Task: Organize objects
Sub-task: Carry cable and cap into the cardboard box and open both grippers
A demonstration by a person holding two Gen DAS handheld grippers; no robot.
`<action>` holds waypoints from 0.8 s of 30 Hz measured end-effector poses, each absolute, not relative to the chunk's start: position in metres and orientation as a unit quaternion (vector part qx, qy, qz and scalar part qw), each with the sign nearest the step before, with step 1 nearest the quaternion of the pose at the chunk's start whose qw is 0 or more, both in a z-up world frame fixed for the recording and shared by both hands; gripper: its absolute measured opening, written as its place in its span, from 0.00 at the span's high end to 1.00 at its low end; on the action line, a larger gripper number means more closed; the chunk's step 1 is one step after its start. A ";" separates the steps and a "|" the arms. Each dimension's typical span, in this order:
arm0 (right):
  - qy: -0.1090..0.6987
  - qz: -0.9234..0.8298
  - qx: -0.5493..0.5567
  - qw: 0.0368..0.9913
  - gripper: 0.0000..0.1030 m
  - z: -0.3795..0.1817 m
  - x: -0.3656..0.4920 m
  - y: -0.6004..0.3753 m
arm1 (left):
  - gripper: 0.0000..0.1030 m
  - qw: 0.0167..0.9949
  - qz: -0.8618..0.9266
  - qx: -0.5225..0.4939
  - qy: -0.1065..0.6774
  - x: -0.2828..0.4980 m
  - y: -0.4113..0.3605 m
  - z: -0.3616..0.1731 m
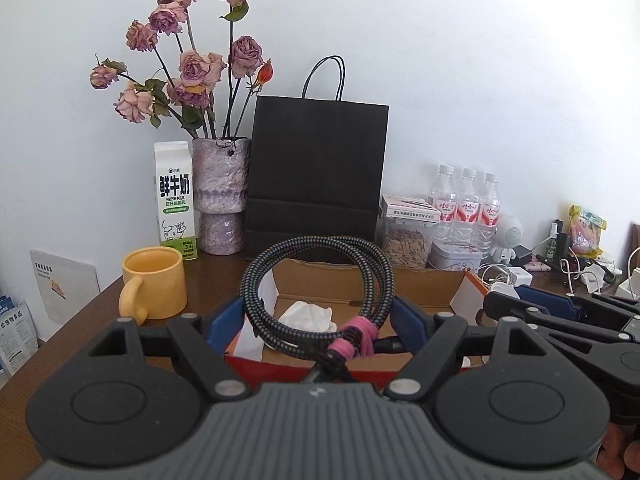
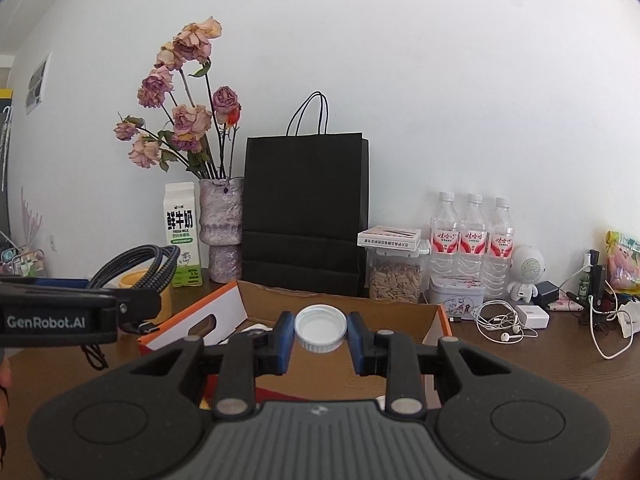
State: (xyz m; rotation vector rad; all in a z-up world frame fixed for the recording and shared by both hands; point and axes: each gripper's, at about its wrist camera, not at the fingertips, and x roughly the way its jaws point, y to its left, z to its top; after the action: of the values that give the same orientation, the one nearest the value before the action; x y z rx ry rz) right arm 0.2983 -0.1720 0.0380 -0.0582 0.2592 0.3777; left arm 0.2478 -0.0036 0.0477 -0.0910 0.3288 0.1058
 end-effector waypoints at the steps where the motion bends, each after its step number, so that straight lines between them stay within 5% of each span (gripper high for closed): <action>1: 0.130 0.186 -0.029 0.974 0.73 0.039 0.305 -0.170 | 0.22 0.984 0.054 -0.044 0.164 0.254 -0.004 0.048; 20: 0.213 0.162 -0.026 0.963 0.72 0.001 0.401 -0.157 | 0.20 0.972 0.062 -0.057 0.219 0.365 -0.003 0.021; 21: 0.220 0.159 -0.030 0.962 0.66 0.000 0.403 -0.157 | 0.18 0.971 0.059 -0.058 0.225 0.367 -0.002 0.019; 23: 0.232 0.149 -0.038 0.961 0.15 -0.005 0.406 -0.155 | 0.00 0.969 0.058 -0.063 0.230 0.367 -0.001 0.016; 24: 0.233 0.145 -0.040 0.961 0.04 -0.006 0.406 -0.154 | 0.00 0.969 0.064 -0.063 0.229 0.367 -0.001 0.015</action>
State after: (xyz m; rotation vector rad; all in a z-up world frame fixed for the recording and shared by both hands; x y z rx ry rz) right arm 0.4058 -0.1540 -0.0059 -0.0818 0.4715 0.2934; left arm 0.3669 -0.0013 0.0154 -0.1273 0.4637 0.1299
